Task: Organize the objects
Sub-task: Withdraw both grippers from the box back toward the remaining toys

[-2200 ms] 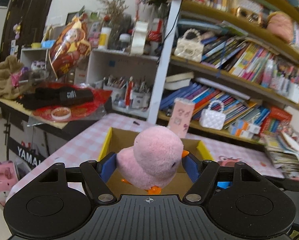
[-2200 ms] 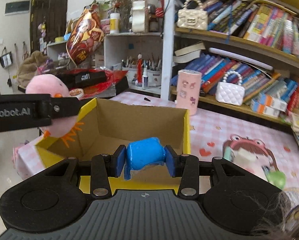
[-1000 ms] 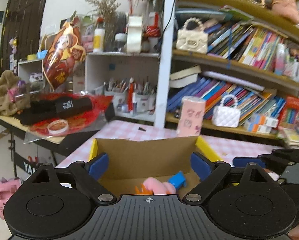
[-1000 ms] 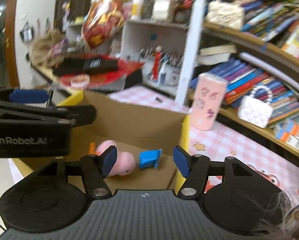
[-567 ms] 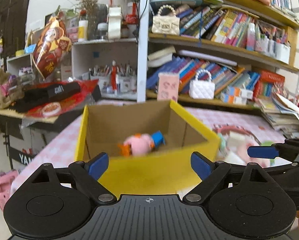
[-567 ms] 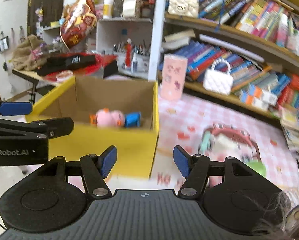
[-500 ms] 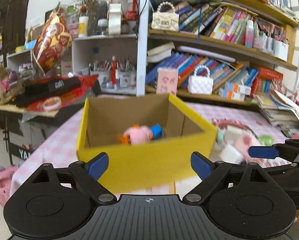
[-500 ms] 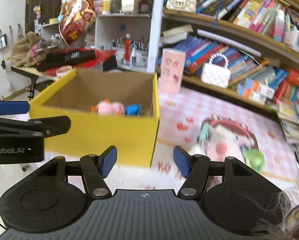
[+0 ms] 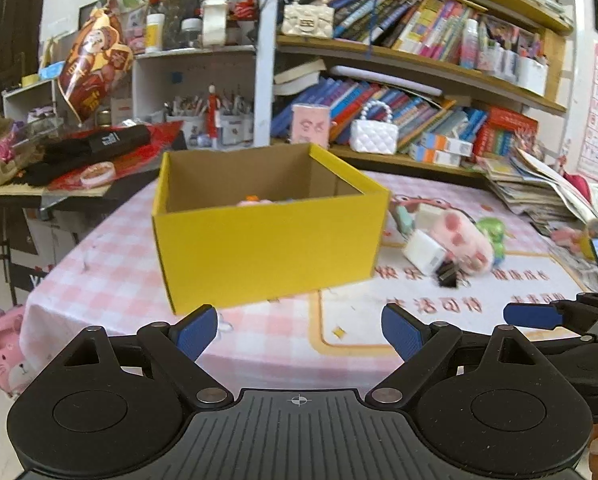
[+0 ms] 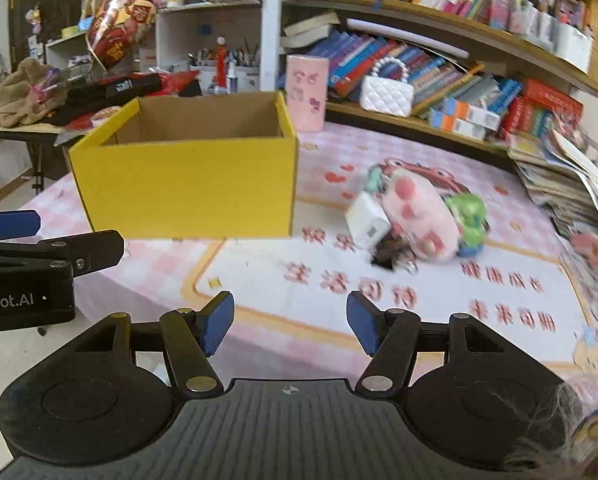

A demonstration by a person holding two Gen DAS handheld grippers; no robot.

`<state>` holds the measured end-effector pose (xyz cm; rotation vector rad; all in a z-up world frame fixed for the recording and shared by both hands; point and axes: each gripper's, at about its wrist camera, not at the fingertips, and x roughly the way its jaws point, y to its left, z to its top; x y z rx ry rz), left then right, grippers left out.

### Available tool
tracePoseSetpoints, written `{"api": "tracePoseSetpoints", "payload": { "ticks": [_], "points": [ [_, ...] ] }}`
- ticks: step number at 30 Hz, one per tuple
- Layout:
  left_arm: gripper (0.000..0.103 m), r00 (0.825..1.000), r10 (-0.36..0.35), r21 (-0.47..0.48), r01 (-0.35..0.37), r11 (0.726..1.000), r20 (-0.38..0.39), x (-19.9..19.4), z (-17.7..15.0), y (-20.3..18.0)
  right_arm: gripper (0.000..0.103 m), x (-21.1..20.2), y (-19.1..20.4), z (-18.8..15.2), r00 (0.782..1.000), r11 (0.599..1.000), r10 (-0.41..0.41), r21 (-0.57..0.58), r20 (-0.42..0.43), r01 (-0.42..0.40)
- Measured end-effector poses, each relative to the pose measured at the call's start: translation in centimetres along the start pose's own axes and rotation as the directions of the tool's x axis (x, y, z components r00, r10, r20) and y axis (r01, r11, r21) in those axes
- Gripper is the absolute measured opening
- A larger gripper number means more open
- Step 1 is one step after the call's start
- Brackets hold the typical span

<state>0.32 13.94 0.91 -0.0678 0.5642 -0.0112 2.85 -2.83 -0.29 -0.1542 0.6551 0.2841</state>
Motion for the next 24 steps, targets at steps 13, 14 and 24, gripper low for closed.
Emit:
{"api": "tracePoseSetpoints", "payload": {
  "ticks": [13, 14, 24],
  "points": [
    [0.091, 0.995, -0.086, 0.11, 0.092, 0.99, -0.058, 0.7, -1.2, -4.3, 0.063, -1.3, -3.4, -2.6, 0.988, 0.984, -0.141, 0.098, -0.067, 0.147],
    [0.091, 0.993, -0.096, 0.115, 0.103, 0.988, -0.061, 1.0, -1.1, -4.7, 0.064, -1.4, -3.8, -2.7, 0.986, 0.982, -0.154, 0.1, -0.069, 0.16],
    [0.091, 0.979, -0.177, 0.161, 0.191, 0.968, -0.098, 3.6, -0.4, -9.8, 0.067, -1.3, -9.3, -3.2, 0.964, 0.954, -0.238, 0.158, -0.118, 0.255]
  ]
}}
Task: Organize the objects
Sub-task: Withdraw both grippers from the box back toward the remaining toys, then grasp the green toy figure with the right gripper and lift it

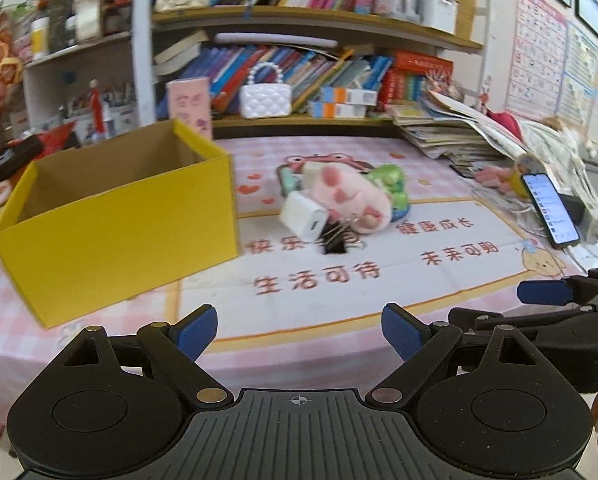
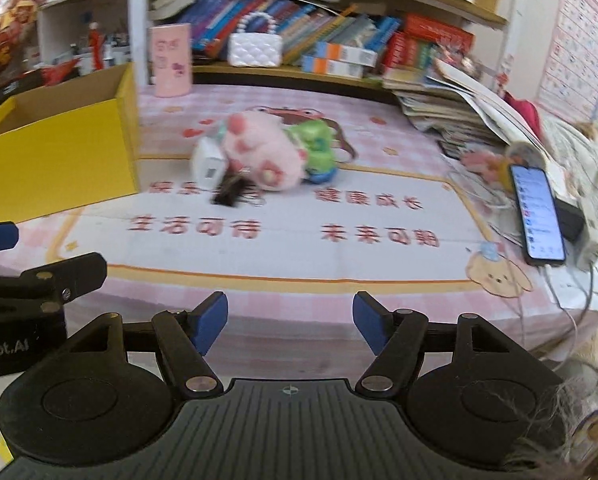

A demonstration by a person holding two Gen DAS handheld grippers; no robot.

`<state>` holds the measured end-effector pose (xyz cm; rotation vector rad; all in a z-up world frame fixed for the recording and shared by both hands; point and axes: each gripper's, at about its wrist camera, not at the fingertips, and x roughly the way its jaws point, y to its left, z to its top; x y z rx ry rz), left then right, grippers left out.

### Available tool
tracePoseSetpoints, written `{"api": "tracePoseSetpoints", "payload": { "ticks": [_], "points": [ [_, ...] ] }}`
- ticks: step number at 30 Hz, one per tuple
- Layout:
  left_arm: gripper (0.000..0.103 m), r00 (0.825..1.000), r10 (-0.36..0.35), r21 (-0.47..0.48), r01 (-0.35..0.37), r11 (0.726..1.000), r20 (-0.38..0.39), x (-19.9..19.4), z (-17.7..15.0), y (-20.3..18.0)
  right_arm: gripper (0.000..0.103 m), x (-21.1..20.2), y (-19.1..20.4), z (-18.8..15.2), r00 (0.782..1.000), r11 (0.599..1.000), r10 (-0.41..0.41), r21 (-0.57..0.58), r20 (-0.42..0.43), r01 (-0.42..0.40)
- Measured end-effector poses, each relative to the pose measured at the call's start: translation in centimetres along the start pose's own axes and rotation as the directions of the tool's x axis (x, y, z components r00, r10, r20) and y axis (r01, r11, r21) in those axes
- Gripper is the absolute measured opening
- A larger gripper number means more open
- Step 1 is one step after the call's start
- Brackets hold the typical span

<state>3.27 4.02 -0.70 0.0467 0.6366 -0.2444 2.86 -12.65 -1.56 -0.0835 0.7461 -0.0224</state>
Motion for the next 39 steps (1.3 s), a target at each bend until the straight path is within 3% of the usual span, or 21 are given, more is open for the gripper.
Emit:
{"api": "tracePoseSetpoints", "payload": {
  "ticks": [15, 20, 22, 28, 39],
  "points": [
    [0.09, 0.998, 0.04, -0.002, -0.04, 0.999, -0.039, 5.8, 3.7, -3.8, 0.066, 4.8, -6.1, 3.8, 0.999, 0.999, 0.03, 0.038, -0.022, -0.029],
    [0.075, 0.994, 0.069, -0.007, -0.07, 0.998, -0.087, 8.2, 4.7, -4.6, 0.063, 7.1, -7.5, 5.3, 0.997, 0.996, 0.079, 0.04, -0.025, -0.078],
    [0.064, 0.99, 0.078, -0.011, -0.08, 0.997, -0.115, 9.3, 5.2, -5.0, 0.061, 8.0, -8.0, 6.0, 0.996, 0.996, 0.088, 0.036, -0.028, -0.087],
    [0.05, 0.983, 0.128, 0.031, -0.126, 0.992, -0.128, 12.8, 6.4, -6.7, 0.054, 10.6, -9.3, 8.4, 0.99, 0.99, 0.138, 0.019, -0.024, -0.138],
    [0.023, 0.965, 0.215, 0.033, -0.213, 0.977, -0.148, 17.1, 8.4, -8.1, 0.049, 15.2, -8.6, 12.4, 0.964, 0.953, 0.266, -0.149, -0.002, -0.263]
  ]
}}
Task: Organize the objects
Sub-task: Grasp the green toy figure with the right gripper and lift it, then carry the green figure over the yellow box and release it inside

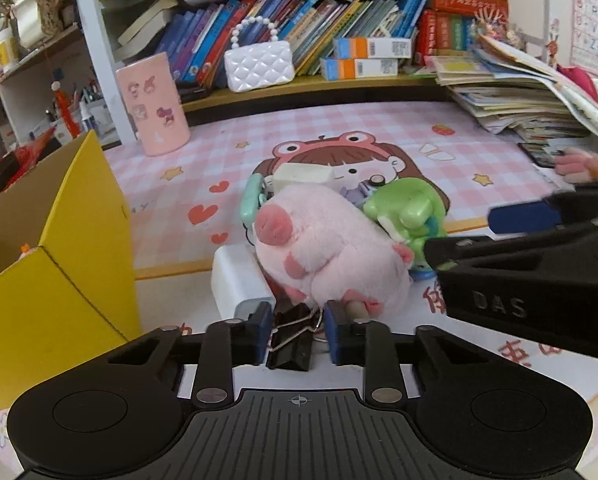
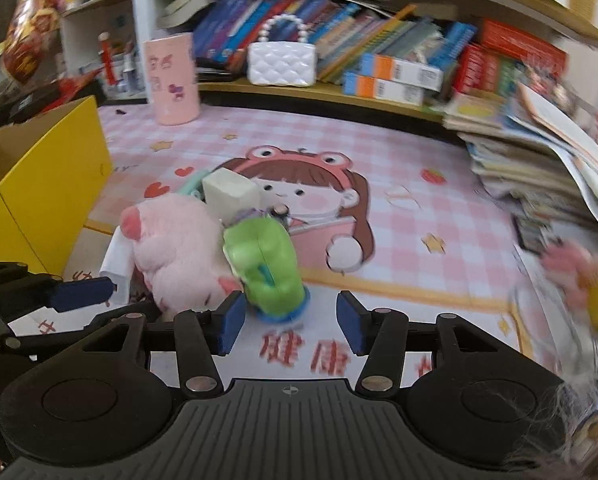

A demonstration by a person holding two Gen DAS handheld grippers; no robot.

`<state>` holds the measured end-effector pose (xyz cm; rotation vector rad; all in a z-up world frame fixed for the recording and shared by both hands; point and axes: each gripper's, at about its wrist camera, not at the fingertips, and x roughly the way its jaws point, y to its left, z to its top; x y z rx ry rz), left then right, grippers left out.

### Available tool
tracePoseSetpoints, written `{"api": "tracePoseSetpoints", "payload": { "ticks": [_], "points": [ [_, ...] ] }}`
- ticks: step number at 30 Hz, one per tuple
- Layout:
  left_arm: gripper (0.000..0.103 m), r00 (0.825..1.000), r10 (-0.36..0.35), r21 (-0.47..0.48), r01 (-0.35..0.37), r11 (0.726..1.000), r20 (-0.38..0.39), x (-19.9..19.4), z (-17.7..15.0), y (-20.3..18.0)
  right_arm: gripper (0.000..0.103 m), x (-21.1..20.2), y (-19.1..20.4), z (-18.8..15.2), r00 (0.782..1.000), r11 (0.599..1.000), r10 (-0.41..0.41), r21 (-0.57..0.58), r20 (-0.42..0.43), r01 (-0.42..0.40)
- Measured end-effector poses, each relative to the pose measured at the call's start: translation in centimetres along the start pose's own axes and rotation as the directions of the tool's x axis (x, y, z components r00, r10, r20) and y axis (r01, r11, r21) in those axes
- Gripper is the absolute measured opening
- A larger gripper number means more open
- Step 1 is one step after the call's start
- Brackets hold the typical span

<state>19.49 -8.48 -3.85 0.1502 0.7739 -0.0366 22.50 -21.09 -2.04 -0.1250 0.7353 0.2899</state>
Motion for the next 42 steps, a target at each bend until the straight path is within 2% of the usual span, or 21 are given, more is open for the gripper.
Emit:
{"api": "tracePoseSetpoints", "payload": {
  "ticks": [4, 9, 10, 11, 12, 14, 16, 20, 23, 25, 30, 35, 42],
  "points": [
    [0.009, 1.0, 0.031, 0.007, -0.031, 0.999, -0.001, 0.7, 0.1, -0.7, 0.049, 2.0, -0.1, 1.0, 1.0, 0.997, 0.026, -0.072, -0.004, -0.026],
    [0.003, 0.997, 0.074, 0.002, -0.074, 0.997, 0.017, 0.6, 0.0, -0.6, 0.049, 3.9, 0.0, 1.8, 0.996, 0.984, 0.088, -0.153, -0.005, -0.088],
    [0.001, 0.997, 0.074, -0.012, -0.074, 0.997, 0.018, 0.3, 0.1, -0.4, 0.047, 4.2, 0.1, 1.8, 0.995, 0.982, 0.1, -0.163, -0.004, -0.099],
    [0.0, 0.997, 0.071, -0.03, -0.07, 0.997, 0.016, 0.1, 0.1, -0.1, 0.037, 4.4, 0.0, 1.9, 0.993, 0.979, 0.115, -0.167, -0.007, -0.115],
    [0.0, 0.998, 0.064, -0.05, -0.063, 0.997, 0.013, -0.1, 0.1, 0.3, 0.037, 4.6, -0.1, 2.0, 0.991, 0.977, 0.134, -0.165, -0.01, -0.134],
    [0.0, 0.998, 0.06, -0.091, -0.058, 0.994, 0.015, -0.5, 0.1, 0.9, 0.035, 4.5, -0.4, 2.2, 0.988, 0.976, 0.153, -0.154, 0.001, -0.151],
    [0.0, 0.998, 0.057, -0.129, -0.054, 0.99, 0.021, -1.1, 0.1, 1.5, 0.034, 3.4, -1.0, 2.5, 0.985, 0.98, 0.164, -0.119, 0.051, -0.157],
    [0.0, 0.998, 0.044, -0.193, -0.035, 0.98, 0.043, -2.4, 0.1, 2.5, 0.034, 0.8, -2.5, 2.8, 0.983, 0.991, 0.132, -0.015, 0.129, -0.131],
    [0.0, 0.998, 0.028, -0.221, -0.013, 0.975, 0.065, -3.4, -0.2, 3.1, 0.034, -0.4, -3.6, 2.4, 0.989, 0.993, 0.087, 0.074, 0.118, -0.096],
    [0.0, 0.997, 0.018, -0.232, 0.001, 0.973, 0.077, -4.1, -0.4, 3.4, 0.035, -1.3, -3.6, 1.5, 0.993, 0.994, 0.065, 0.086, 0.1, -0.074],
    [0.0, 0.996, -0.017, -0.254, 0.039, 0.966, 0.09, -5.7, -1.7, 4.3, 0.035, -3.2, -1.8, -1.0, 0.997, 0.994, 0.063, 0.086, 0.043, -0.066],
    [0.0, 0.995, -0.043, -0.259, 0.064, 0.964, 0.086, -7.1, -3.6, 5.7, 0.035, -4.9, 1.8, -3.3, 0.996, 0.991, 0.086, 0.1, 0.0, -0.086],
    [0.0, 0.995, -0.034, -0.271, 0.057, 0.961, 0.089, -9.2, -6.2, 8.8, 0.035, -6.3, 7.2, -4.7, 0.992, 0.992, 0.127, 0.007, -0.025, -0.127]
  ]
}}
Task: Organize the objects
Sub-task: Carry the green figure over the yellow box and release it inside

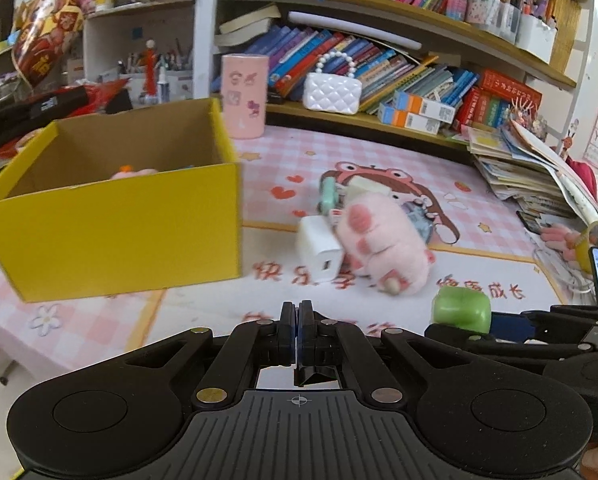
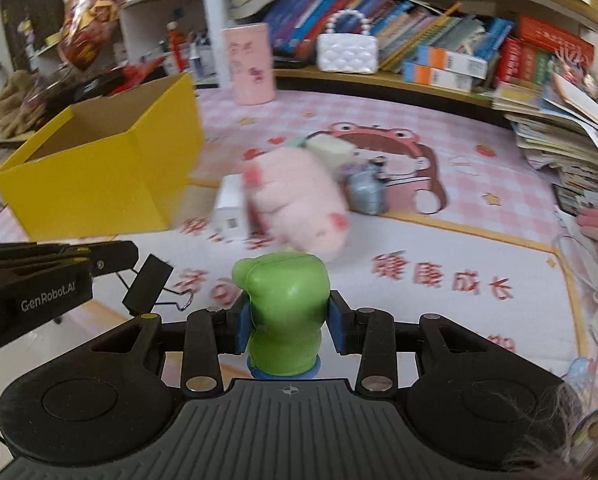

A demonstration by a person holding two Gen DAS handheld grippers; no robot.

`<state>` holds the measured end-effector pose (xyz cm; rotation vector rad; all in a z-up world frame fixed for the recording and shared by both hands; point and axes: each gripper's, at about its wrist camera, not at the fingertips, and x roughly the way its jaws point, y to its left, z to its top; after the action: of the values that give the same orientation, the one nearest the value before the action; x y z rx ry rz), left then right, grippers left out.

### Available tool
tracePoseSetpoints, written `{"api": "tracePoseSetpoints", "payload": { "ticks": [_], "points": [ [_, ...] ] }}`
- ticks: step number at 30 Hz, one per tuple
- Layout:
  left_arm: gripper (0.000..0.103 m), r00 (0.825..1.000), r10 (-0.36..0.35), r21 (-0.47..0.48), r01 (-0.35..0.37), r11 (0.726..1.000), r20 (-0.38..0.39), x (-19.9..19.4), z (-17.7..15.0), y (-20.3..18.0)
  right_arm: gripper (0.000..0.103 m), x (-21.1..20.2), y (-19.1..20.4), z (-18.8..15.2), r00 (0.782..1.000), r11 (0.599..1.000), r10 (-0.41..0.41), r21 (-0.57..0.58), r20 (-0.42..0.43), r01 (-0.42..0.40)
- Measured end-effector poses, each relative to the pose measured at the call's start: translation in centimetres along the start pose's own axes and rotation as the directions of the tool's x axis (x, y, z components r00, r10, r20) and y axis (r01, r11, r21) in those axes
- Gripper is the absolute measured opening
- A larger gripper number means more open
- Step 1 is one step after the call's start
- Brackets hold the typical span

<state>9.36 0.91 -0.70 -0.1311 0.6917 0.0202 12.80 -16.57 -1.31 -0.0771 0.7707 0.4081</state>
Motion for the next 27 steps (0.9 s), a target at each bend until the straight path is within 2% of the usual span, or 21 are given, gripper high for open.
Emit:
{"api": "tracePoseSetpoints", "payload": {
  "ticks": [13, 27],
  "points": [
    [0.0, 1.0, 0.028, -0.002, -0.028, 1.0, -0.008, -4.4, -2.9, 5.9, 0.035, -1.6, 8.0, -2.3, 0.999, 0.999, 0.031, -0.027, -0.008, -0.031],
    [0.0, 0.995, 0.099, -0.015, -0.099, 0.995, 0.013, -8.7, -4.9, 12.3, 0.036, -1.5, 16.0, -3.8, 0.995, 0.993, 0.103, -0.048, -0.012, -0.104]
  ]
}}
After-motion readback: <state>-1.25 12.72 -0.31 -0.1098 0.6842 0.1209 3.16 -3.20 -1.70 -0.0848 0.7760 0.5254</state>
